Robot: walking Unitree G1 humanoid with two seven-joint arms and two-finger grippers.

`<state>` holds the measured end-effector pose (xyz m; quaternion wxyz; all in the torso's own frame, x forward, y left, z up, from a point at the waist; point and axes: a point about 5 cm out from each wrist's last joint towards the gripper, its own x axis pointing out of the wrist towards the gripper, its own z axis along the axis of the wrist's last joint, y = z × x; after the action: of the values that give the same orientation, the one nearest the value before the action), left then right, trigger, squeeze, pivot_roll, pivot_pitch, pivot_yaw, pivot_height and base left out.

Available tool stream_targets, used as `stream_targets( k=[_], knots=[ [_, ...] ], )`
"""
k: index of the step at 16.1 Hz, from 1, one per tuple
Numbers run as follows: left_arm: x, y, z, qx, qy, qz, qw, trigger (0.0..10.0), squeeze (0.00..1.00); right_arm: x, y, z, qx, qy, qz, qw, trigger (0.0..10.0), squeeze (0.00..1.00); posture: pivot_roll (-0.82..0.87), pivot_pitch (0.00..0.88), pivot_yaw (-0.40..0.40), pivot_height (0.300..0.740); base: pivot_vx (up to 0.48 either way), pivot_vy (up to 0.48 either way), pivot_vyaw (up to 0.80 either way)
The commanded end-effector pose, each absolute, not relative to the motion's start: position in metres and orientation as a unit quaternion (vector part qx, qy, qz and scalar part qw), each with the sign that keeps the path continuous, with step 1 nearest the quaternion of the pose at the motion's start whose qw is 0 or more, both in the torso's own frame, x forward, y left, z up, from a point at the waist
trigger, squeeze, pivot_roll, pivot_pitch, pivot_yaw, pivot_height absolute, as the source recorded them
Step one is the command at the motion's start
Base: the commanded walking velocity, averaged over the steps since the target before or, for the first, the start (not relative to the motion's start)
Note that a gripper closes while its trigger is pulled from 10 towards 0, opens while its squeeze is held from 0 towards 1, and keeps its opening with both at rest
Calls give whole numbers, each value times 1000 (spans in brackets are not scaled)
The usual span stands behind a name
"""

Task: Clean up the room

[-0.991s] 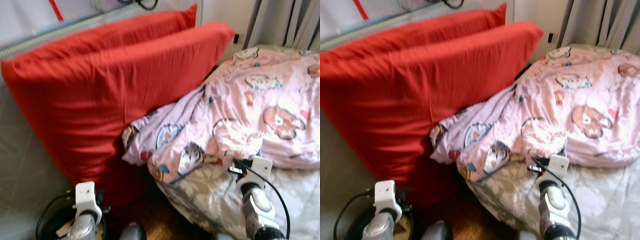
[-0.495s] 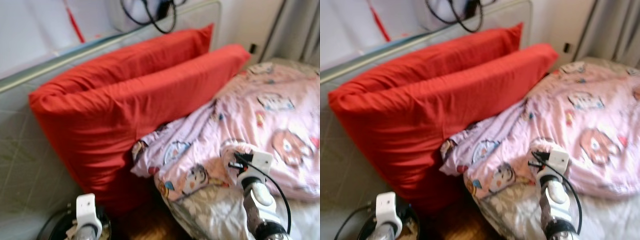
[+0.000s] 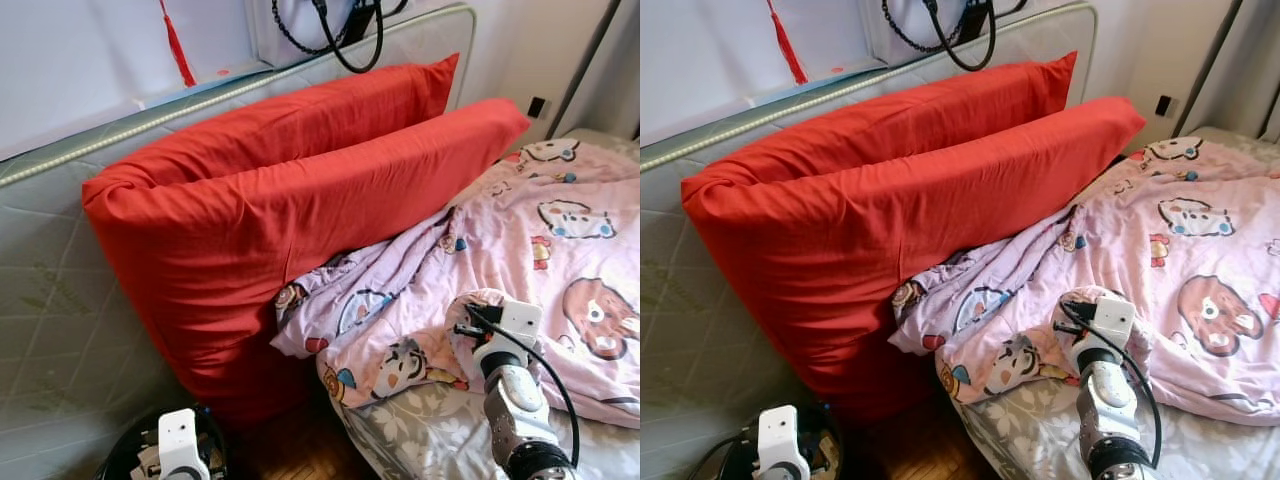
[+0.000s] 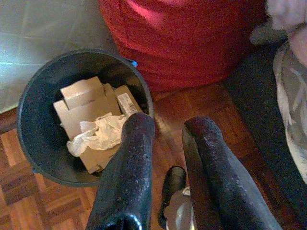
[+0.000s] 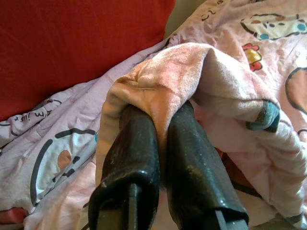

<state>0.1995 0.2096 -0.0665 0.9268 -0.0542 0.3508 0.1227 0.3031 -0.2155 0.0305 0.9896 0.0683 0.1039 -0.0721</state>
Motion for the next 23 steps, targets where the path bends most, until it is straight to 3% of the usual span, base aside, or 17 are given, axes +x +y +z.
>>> stream_targets(
  k=[1,4,10,23],
  knots=[
    [193,206,-71,-45,368,114,922,10000,0,306,-218,34,61,99,-69,991,10000,0,-22,0,21,740,0,0,0],
    [192,200,-73,-46,374,111,920,10000,0,308,-225,38,53,100,-71,991,10000,0,-9,0,7,740,0,0,0],
    [180,202,-79,-46,387,118,913,10000,0,311,-212,38,58,96,-67,991,10000,0,-22,0,27,740,0,0,0],
    [160,210,-87,-32,423,109,899,10000,0,306,-224,42,23,73,-107,991,10000,0,-14,0,56,740,0,0,0]
  ],
)
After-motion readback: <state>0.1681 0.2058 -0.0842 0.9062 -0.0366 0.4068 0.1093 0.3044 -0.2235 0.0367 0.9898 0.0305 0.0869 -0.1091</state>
